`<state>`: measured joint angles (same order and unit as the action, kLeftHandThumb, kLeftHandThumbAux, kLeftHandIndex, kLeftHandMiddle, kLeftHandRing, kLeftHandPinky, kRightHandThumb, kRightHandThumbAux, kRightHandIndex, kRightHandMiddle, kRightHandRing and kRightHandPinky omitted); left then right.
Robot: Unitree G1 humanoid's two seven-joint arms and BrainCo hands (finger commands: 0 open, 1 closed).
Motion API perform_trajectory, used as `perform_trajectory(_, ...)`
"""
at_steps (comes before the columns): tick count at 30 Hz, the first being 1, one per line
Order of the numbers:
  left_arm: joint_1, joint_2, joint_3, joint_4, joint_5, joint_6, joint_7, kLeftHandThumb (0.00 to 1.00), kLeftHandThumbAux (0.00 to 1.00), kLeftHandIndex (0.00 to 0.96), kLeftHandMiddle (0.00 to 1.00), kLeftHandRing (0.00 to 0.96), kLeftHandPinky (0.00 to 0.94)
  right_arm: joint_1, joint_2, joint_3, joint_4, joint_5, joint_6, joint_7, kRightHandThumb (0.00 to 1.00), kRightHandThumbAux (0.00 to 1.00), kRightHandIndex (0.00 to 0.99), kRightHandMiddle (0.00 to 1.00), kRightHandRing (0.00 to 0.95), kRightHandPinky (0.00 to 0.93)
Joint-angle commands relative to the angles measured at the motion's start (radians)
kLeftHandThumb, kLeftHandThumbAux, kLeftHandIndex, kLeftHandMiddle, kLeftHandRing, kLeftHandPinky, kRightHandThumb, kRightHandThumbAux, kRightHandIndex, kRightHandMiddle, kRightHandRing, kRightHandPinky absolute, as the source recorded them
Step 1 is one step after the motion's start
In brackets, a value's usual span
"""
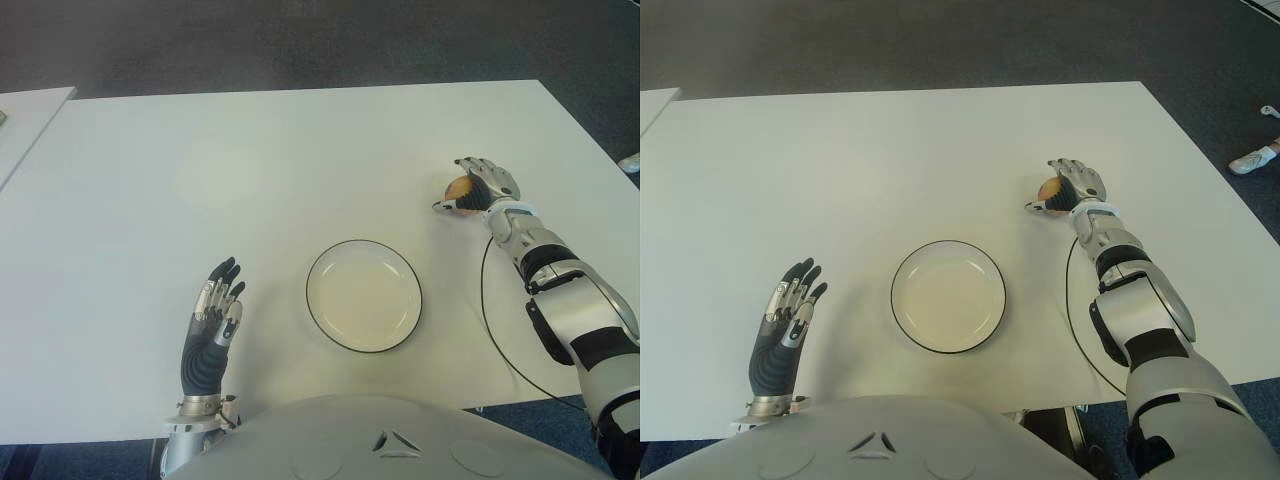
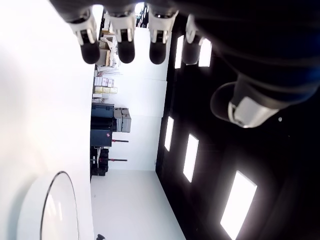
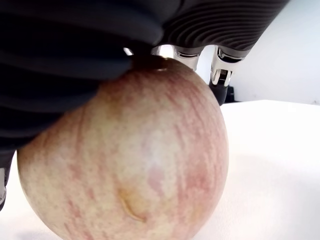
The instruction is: Put the apples into the plate.
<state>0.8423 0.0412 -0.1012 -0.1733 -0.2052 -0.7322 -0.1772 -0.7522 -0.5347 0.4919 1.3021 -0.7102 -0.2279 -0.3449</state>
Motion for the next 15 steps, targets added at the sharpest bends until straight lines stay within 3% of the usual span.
perform_trajectory(1, 0.022, 0.003, -0.016, -0.007, -0.010, -0.026, -0.024, 0.125, 0.461, 0.110, 0.031, 0.000, 0.000, 0.055, 0.016, 0.010, 0.016, 0.000, -0.002, 0.021, 0.242, 0.513, 0.000, 0.000, 0.000, 0.000)
perform_trajectory(15, 0.092, 0.026, -0.024, -0.054, -0.011, -0.017, -0.033, 0.138, 0.399, 0.128, 0.038, 0.000, 0.000, 0.094, 0.025, 0.012, 0.025, 0.005, 0.012, 0.010, 0.238, 0.515, 0.000, 0.000, 0.000, 0.000)
